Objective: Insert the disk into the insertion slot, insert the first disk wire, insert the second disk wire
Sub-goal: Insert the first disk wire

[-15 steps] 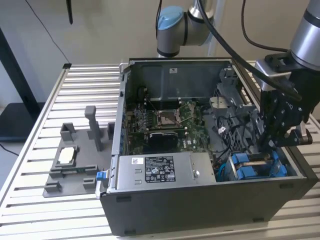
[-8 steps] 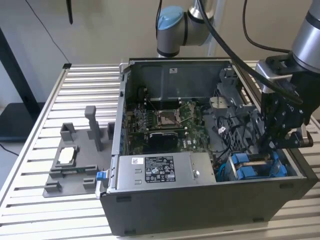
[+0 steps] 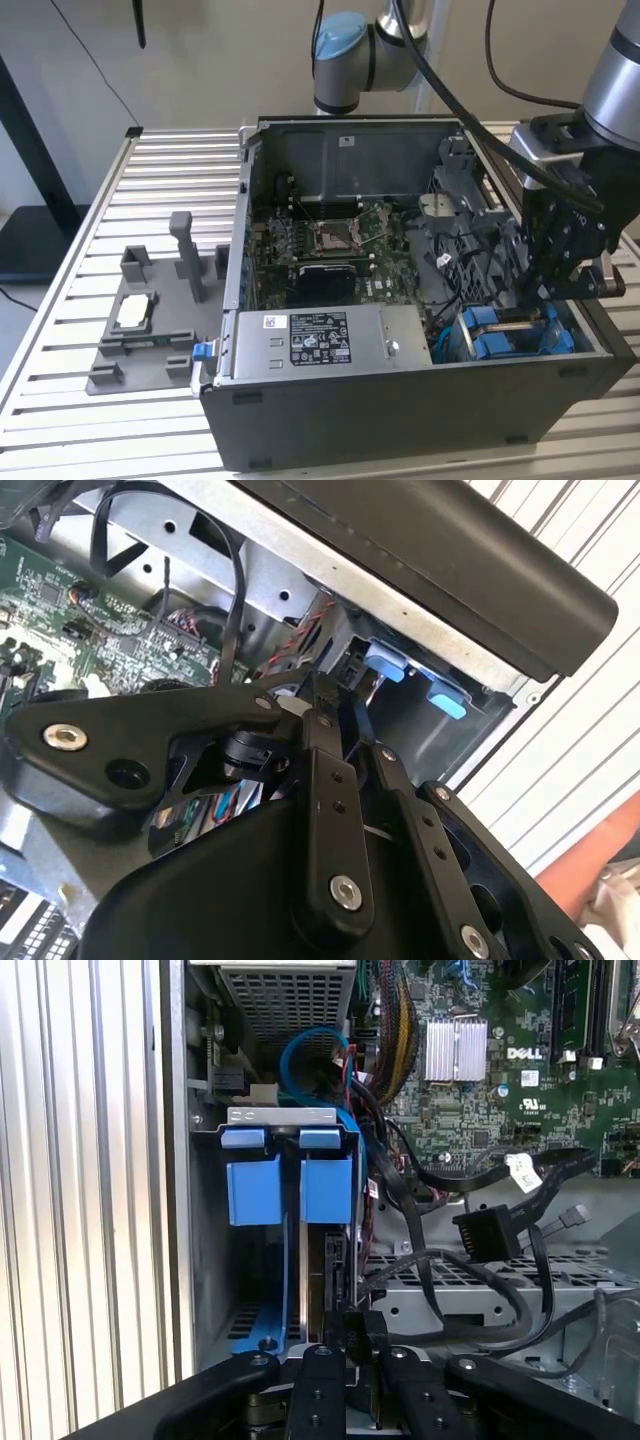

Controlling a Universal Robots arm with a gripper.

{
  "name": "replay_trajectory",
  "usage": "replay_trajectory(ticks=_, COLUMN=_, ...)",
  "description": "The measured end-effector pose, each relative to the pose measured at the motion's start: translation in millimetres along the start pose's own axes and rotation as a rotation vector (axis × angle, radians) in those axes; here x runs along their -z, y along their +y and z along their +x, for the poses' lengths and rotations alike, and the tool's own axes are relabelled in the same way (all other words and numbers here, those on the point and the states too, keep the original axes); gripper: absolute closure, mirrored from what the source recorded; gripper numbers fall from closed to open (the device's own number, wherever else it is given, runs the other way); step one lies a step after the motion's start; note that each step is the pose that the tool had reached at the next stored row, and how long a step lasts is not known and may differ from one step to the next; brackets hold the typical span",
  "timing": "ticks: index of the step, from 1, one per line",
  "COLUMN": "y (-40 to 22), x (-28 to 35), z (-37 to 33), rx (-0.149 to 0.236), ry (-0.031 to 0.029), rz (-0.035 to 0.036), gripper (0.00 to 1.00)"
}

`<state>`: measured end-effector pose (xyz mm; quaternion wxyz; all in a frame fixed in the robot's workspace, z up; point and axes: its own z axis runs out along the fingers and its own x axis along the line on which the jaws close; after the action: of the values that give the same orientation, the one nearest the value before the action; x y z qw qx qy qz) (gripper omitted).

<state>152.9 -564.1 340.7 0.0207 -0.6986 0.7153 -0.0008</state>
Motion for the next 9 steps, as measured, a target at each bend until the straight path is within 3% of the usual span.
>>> replay_trajectory(ticks=9, y=0.0, x=-1.0, z=2.1, rx=-0.007, ry=0.0000, rz=0.0000, gripper=0.81)
